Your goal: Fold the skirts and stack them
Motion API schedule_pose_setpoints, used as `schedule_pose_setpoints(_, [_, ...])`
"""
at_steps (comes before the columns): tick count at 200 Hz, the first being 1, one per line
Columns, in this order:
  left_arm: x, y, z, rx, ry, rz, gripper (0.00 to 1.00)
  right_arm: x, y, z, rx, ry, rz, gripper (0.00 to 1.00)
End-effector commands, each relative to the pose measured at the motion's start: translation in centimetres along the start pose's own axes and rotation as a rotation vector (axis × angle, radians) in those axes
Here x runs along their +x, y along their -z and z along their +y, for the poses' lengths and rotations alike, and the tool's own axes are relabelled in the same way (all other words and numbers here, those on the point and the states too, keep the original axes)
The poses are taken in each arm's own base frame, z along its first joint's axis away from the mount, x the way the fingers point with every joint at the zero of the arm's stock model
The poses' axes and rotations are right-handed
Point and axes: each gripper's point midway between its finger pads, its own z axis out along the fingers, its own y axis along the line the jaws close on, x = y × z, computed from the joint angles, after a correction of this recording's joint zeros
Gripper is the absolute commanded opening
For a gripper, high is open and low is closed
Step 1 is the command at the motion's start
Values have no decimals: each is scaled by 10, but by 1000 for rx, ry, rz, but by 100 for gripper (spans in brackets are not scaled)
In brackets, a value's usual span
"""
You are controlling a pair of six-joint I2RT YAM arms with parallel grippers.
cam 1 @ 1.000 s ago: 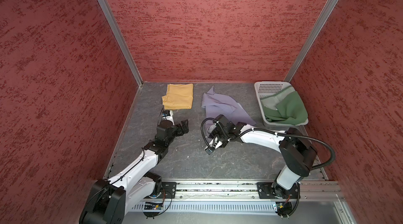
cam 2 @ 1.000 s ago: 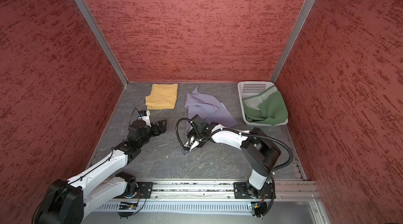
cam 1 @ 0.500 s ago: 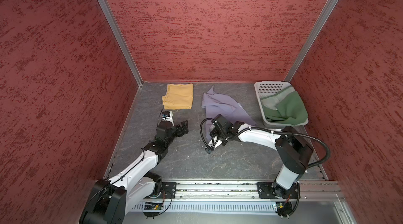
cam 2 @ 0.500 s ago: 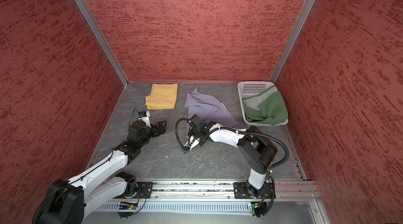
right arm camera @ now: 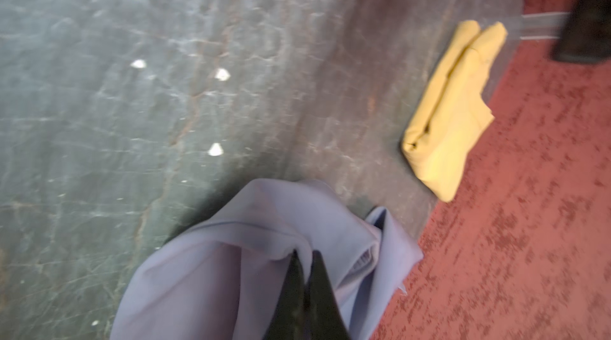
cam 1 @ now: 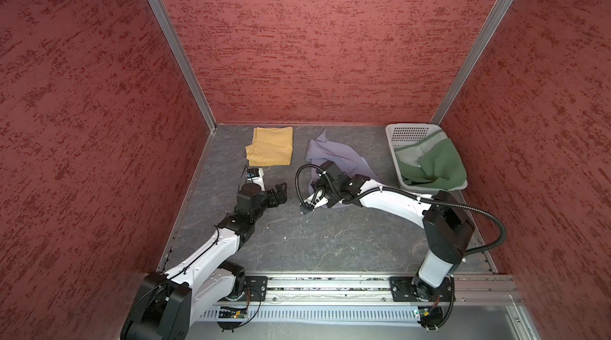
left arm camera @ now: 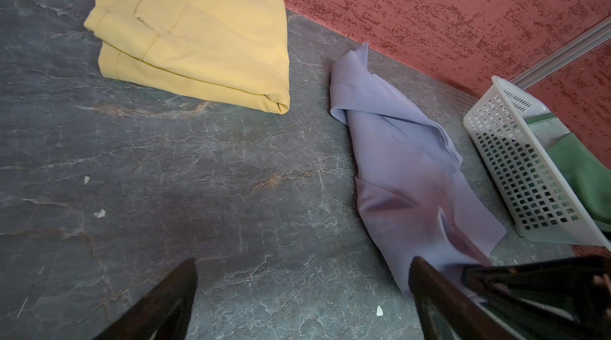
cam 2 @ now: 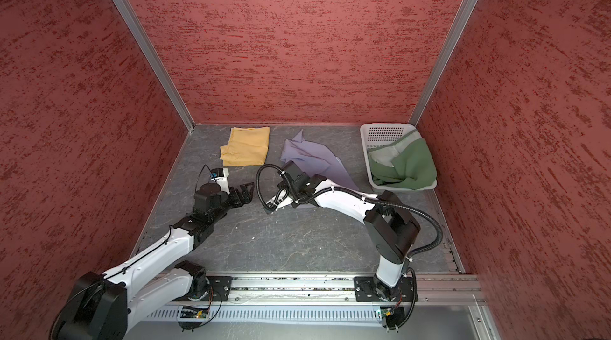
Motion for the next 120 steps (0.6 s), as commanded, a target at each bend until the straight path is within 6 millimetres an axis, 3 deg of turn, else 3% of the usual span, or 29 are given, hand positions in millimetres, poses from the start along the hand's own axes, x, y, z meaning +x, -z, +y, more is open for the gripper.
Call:
schedule_pose_setpoints(1, [-7,0,-14,43,-35,-21,98,6,15,-40,93,-135,14,0])
schedule_pose_setpoints(57, [-3,-6,-50,100,-169,-38,98,15,60,-123,337,-342,-7,0])
schedule_pose_setpoints(120, [23,-33,-100,223,-182,4,98,59,86,-167,521,-605,-15,0])
